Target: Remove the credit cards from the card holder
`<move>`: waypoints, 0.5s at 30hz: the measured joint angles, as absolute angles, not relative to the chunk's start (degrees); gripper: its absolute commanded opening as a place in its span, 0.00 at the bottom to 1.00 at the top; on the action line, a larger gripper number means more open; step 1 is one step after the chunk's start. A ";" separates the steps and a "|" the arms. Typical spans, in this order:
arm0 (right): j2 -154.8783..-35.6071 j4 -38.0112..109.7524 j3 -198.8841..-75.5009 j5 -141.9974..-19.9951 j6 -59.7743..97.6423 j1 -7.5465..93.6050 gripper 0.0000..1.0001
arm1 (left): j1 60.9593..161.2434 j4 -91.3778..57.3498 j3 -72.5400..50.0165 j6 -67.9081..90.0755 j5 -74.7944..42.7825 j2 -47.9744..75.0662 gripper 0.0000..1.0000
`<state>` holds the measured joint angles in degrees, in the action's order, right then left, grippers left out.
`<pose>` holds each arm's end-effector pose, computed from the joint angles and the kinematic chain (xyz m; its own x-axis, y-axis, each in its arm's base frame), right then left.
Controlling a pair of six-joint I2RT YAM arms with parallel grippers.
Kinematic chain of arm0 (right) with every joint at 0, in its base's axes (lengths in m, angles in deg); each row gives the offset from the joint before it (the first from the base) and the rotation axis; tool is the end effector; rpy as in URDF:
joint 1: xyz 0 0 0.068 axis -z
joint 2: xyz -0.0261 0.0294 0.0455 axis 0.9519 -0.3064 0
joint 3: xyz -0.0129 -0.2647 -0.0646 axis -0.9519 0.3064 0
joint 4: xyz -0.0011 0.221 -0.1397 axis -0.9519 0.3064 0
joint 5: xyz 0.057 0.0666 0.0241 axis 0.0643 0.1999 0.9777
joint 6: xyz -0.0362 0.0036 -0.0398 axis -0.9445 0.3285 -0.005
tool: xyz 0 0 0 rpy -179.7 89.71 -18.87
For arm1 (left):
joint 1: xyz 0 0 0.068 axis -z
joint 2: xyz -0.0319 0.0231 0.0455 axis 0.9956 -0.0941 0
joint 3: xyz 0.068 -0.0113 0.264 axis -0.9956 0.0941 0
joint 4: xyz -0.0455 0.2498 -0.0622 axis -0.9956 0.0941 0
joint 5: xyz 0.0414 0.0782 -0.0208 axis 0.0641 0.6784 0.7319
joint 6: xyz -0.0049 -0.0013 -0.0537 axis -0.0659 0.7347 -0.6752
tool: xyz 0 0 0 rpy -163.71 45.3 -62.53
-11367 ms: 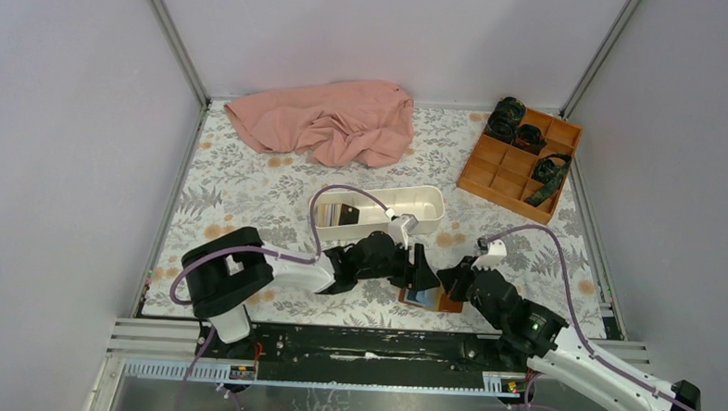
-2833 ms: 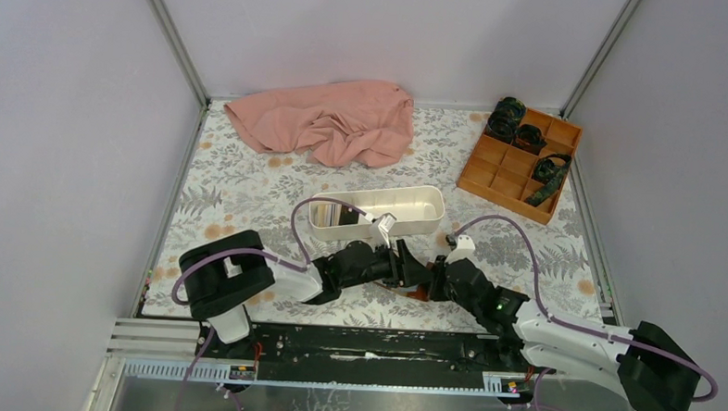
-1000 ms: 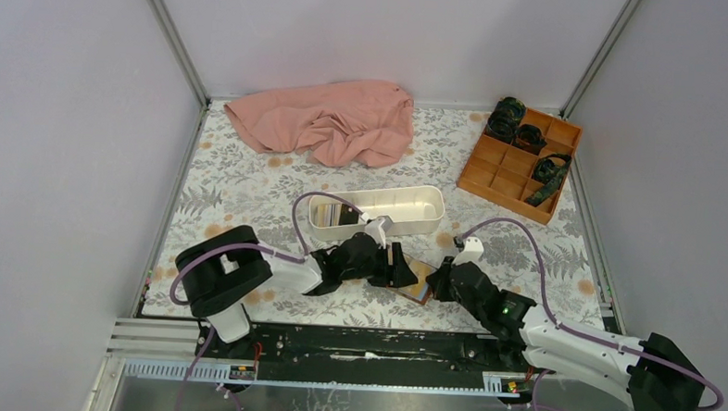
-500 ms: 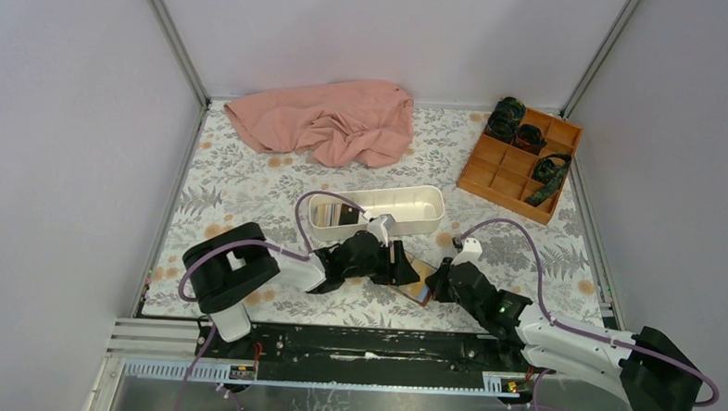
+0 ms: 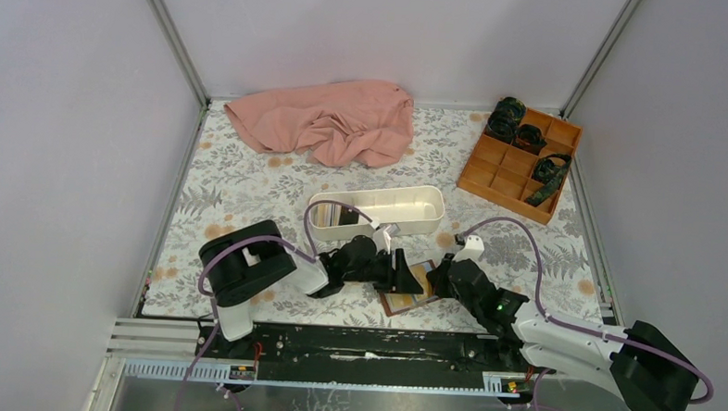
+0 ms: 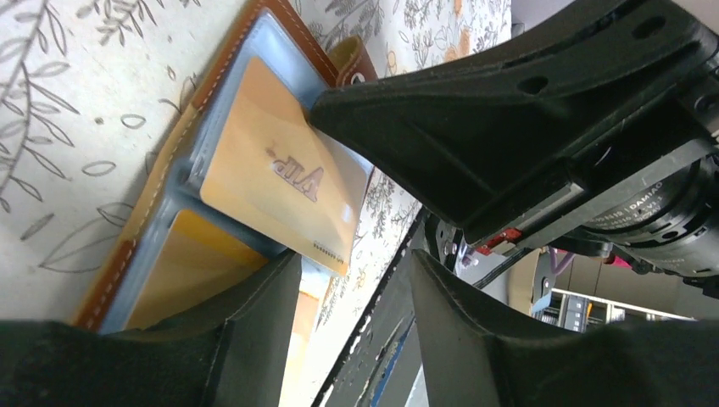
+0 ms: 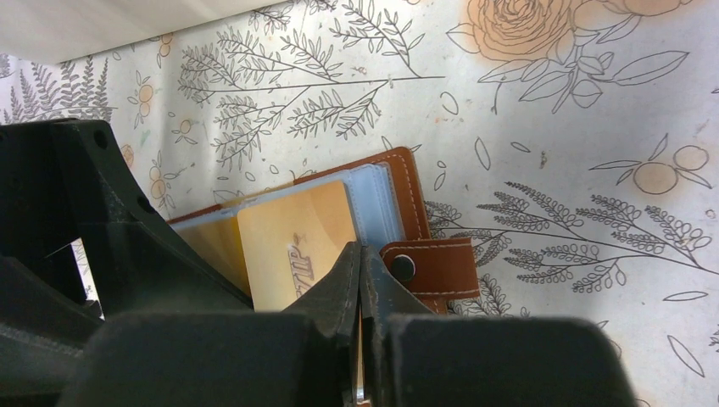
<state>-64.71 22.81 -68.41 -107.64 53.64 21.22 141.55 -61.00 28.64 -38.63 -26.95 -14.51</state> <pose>0.1117 0.1191 0.1357 -0.6150 0.2368 -0.7522 -0.2018 0.8748 0.4404 0.1619 -0.2701 0.1121 -0.9479 -0.0619 -0.3126 0.2553 0.4393 -0.8613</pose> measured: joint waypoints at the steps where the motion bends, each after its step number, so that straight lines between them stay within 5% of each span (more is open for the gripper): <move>1: -64.73 22.70 -68.41 -107.49 53.66 21.22 0.00 | 141.55 -61.67 29.01 -38.90 -26.95 -14.55 0.56; 15: -61.71 23.46 -67.12 -104.84 54.12 21.20 0.00 | 138.77 -72.67 35.83 -43.90 -23.34 -13.09 0.54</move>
<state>-61.71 23.46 -67.12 -104.84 54.12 21.20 138.77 -72.67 35.83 -43.90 -23.34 -13.09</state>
